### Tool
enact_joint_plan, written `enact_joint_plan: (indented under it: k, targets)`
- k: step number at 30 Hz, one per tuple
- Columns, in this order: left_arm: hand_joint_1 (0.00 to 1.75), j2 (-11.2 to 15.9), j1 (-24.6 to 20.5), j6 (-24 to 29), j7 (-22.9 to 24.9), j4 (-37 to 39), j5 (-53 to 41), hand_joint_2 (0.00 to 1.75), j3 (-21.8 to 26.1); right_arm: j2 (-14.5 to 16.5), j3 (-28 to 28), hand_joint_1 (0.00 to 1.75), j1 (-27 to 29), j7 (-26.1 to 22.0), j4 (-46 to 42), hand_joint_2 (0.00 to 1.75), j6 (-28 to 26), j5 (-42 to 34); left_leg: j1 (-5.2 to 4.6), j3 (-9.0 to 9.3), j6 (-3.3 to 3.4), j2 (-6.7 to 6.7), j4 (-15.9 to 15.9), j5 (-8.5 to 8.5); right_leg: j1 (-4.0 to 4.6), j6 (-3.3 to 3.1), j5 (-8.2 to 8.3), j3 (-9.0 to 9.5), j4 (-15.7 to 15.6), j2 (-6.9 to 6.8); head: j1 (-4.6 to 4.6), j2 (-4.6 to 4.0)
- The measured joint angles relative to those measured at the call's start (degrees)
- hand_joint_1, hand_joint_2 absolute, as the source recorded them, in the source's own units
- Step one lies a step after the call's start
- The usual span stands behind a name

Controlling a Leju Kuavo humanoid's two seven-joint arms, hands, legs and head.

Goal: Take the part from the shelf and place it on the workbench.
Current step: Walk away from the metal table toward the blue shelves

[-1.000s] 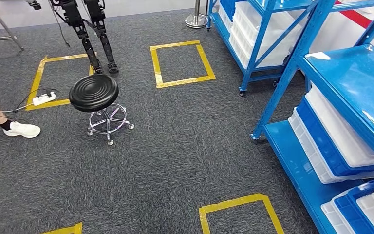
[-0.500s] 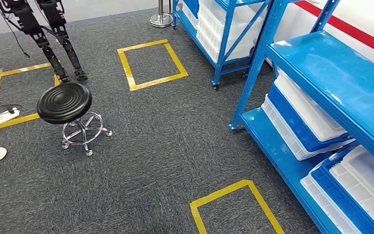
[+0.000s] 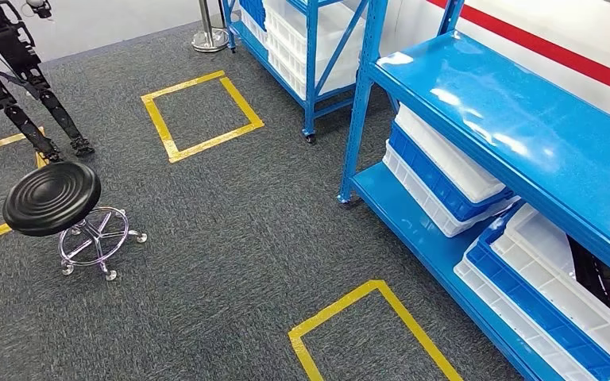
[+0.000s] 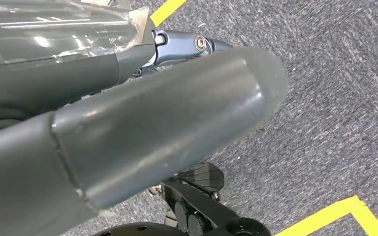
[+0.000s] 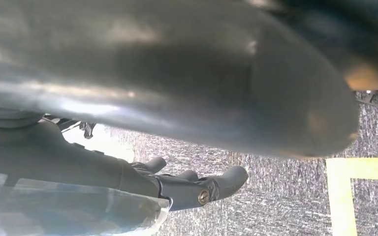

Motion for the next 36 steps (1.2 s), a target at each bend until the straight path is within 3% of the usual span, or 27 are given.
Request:
enact_joint_plan:
  k: [3, 5, 8, 12, 14, 23, 36]
  targets:
    - [0.0, 0.05, -0.03, -0.33, -0.02, 0.0, -0.44, 0.0, -0.01, -0.02, 0.0, 0.0, -0.01, -0.45, -0.01, 0.0, -0.1, -0.01, 0.31, 4.22, 0.05, -0.5, -10.34, 5.45, 0.24, 0.46, -0.27, 0.0, 0.36, 0.8, 0.01, 0.01]
    - [0.0, 0.03, -0.06, -0.58, -0.07, 0.01, -0.68, 0.0, -0.03, -0.05, 0.0, 0.0, 0.0, -0.65, -0.01, 0.0, -0.1, -0.02, 0.21, 5.13, 0.33, -0.82, -12.93, 6.13, 0.74, 0.66, -0.61, -0.56, 0.7, 0.97, 0.14, 0.01]
    - [0.0, 0.0, -0.06, -0.79, -0.11, 0.01, -0.76, 0.0, -0.04, -0.08, 0.0, 0.0, 0.08, -0.78, 0.01, 0.0, -0.1, -0.04, -0.37, 5.1, 0.85, -0.77, -13.03, 6.22, 0.91, 0.57, -0.73, -0.96, 0.71, 0.94, 0.26, 0.0]
    - [0.0, 0.05, -0.06, -0.92, -0.14, 0.0, -0.75, 0.0, -0.04, -0.08, -0.01, 0.0, 0.07, -0.79, 0.01, 0.0, -0.11, -0.06, -1.06, 5.09, 1.57, -0.78, -12.99, 6.23, 0.8, 1.55, -0.61, -0.86, 0.65, 0.94, 0.21, 0.0]
    - [0.0, 0.07, -0.06, -1.09, -0.15, 0.0, -0.76, 0.0, -0.04, -0.09, -0.01, 0.0, 0.07, -0.79, 0.0, 0.0, -0.1, -0.07, -1.17, 5.06, 1.75, -0.79, -12.97, 6.25, 0.75, 1.66, -0.56, -0.74, 0.65, 0.94, 0.22, 0.0]
    - [0.0, 0.07, -0.07, -1.31, -0.16, 0.0, -0.82, 0.0, -0.06, -0.09, -0.01, 0.0, 0.05, -0.81, 0.01, 0.0, -0.1, -0.07, -1.2, 5.05, 1.89, -0.78, -12.96, 6.23, 0.48, 1.8, -0.48, -0.53, 0.63, 0.94, 0.2, 0.01]
    - [0.0, 0.06, -0.07, -1.82, -0.16, 0.0, -0.89, 0.0, -0.07, -0.09, -0.11, 0.0, 0.05, -0.76, 0.0, 0.0, -0.09, -0.03, -0.77, 5.06, 1.85, -0.77, -13.0, 6.25, 0.82, 1.78, -0.48, -0.61, 0.64, 0.94, 0.2, 0.0]
